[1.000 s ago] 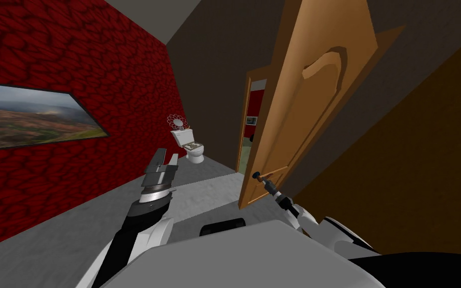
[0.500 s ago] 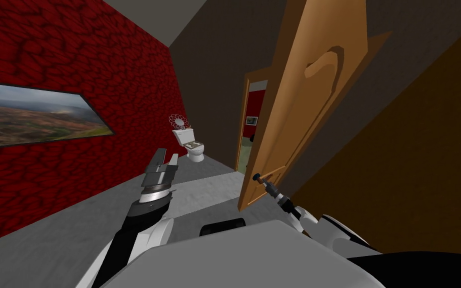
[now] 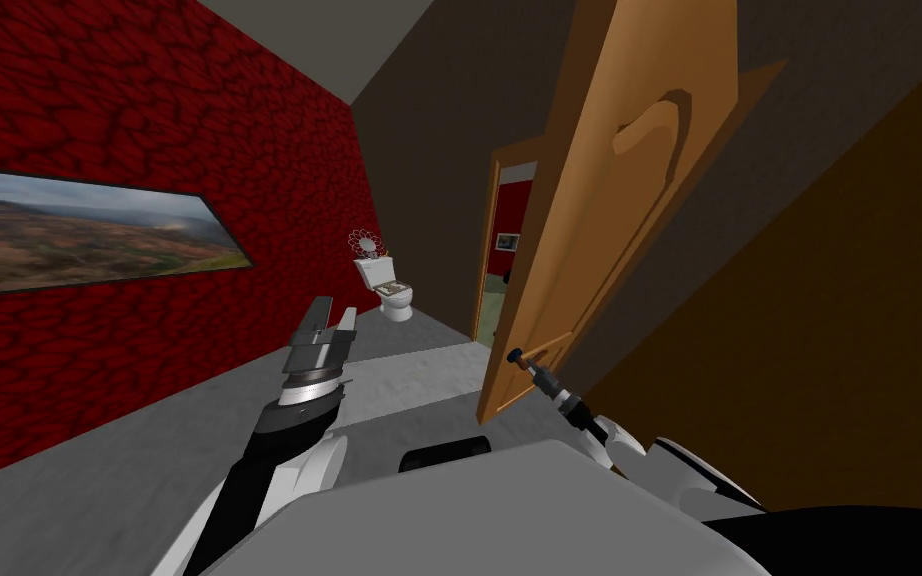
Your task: Pull the door open
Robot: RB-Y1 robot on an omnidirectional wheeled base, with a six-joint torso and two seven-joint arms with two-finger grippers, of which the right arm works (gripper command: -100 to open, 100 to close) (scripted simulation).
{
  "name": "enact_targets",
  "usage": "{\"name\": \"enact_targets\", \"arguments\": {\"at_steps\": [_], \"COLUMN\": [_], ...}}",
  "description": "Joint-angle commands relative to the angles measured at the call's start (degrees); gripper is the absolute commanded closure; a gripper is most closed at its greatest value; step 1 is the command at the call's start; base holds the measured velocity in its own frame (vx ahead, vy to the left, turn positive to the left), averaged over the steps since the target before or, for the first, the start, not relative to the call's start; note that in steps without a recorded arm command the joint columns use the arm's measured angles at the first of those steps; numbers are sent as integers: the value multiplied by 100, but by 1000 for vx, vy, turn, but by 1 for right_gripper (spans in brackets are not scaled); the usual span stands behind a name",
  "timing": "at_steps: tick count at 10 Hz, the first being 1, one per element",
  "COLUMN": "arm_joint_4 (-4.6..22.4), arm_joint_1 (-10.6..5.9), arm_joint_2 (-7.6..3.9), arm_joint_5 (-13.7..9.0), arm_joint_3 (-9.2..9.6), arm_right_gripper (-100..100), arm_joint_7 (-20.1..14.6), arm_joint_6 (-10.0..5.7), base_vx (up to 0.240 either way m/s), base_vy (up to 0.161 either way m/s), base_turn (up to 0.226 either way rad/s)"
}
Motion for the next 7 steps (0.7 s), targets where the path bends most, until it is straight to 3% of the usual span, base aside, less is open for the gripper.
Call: {"name": "enact_targets", "arguments": {"at_steps": [1, 3, 5, 6, 7], "arm_joint_4": [138, 163, 207, 241, 323], "arm_joint_1": [-30, -29, -28, -28, -26], "arm_joint_2": [28, 26, 18, 18, 9], "arm_joint_5": [-2, -10, -36, -36, -62], "arm_joint_3": [0, -9, -39, -39, -70], "arm_right_gripper": [100, 100, 100, 100, 100], "arm_joint_7": [-1, -1, -4, -4, -6], "arm_joint_6": [-96, -111, -161, -161, -212], "base_vx": [-189, -151, -142, -56, -121], "base_vy": [-52, -87, -87, -54, -75], "base_turn": [260, 86, 189, 19, 261]}}
